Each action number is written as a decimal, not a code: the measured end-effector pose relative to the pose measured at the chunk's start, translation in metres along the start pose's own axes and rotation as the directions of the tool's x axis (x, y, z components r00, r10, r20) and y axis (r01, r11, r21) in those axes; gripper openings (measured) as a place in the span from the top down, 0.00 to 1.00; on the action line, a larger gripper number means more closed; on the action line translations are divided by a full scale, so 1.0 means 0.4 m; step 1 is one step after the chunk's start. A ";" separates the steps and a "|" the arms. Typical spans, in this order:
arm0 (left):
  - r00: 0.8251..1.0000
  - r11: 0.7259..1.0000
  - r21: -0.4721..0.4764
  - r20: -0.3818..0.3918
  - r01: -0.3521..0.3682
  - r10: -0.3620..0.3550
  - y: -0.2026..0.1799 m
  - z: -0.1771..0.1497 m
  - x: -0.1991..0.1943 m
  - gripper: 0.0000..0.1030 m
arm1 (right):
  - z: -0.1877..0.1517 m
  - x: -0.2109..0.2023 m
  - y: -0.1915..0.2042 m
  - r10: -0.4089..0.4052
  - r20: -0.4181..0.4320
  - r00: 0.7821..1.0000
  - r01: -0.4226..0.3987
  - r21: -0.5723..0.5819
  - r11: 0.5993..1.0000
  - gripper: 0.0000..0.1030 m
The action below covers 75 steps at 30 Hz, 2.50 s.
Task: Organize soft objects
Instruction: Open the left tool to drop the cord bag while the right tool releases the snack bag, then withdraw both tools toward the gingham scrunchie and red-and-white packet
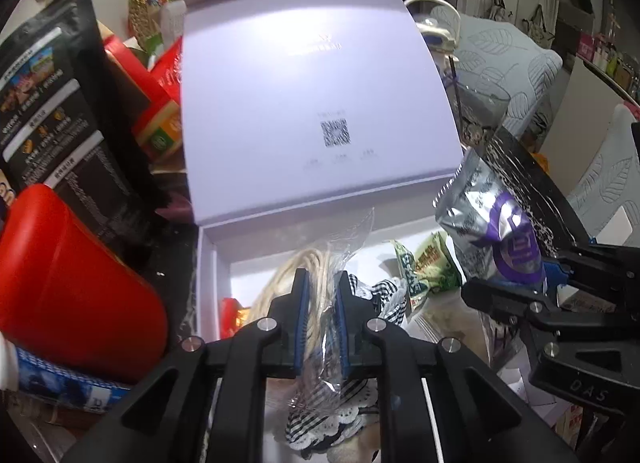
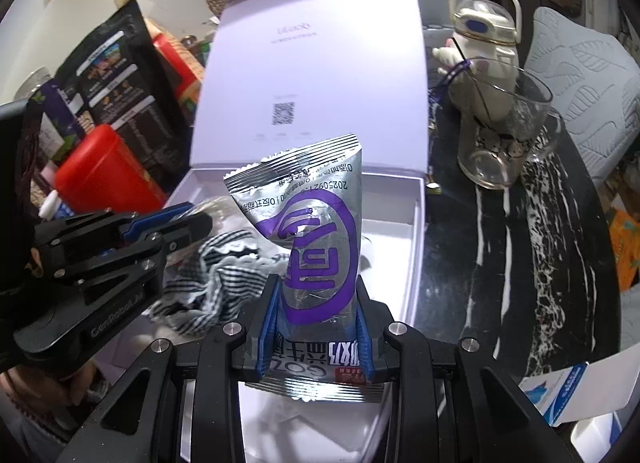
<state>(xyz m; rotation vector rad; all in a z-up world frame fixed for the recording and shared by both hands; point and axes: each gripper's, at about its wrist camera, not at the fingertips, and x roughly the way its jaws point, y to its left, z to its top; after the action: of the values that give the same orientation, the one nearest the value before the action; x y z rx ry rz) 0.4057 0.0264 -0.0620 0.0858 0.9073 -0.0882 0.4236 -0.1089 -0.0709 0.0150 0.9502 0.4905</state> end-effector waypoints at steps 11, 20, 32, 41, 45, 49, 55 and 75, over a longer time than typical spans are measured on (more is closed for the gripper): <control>0.999 1.000 0.019 -0.030 -0.016 0.017 -0.016 -0.006 0.020 0.81 | 0.000 0.018 0.000 -0.013 -0.026 1.000 0.013 0.006 1.000 0.66; 1.000 1.000 -0.018 0.000 -0.026 0.026 -0.010 0.006 -0.002 0.81 | 0.003 -0.003 -0.011 -0.001 -0.015 1.000 0.001 0.026 1.000 0.51; 1.000 0.997 -0.073 -0.002 -0.019 0.019 0.011 0.013 -0.037 0.80 | 0.012 -0.093 -0.010 0.005 0.066 0.998 -0.007 0.020 1.000 0.43; 0.998 0.998 -0.066 0.067 -0.009 0.014 0.005 0.017 -0.105 0.63 | 0.014 -0.196 0.014 0.013 0.165 0.986 -0.012 -0.005 1.000 0.37; 0.990 0.997 -0.081 0.141 -0.013 0.024 0.009 0.019 -0.159 0.00 | 0.017 -0.234 0.028 0.012 0.200 0.980 -0.008 -0.020 1.000 0.36; 0.984 0.997 -0.080 0.174 -0.011 0.025 0.014 0.018 -0.209 0.00 | 0.013 -0.274 0.042 0.014 0.236 0.972 -0.007 -0.031 0.999 0.33; 0.974 0.997 -0.076 0.225 0.000 0.017 0.008 0.003 -0.278 0.00 | -0.002 -0.338 0.063 0.025 0.292 0.956 -0.009 -0.054 0.998 0.31; 0.941 0.998 0.009 0.332 0.069 -0.068 -0.051 -0.188 -0.518 0.00 | -0.210 -0.510 0.169 0.000 0.359 0.933 0.043 -0.112 0.993 0.27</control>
<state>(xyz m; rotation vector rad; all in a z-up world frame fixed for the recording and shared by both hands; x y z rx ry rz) 0.2178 0.0228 0.0547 0.0352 0.5724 -0.1611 0.2329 -0.1488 0.0530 -0.0129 0.5606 0.5031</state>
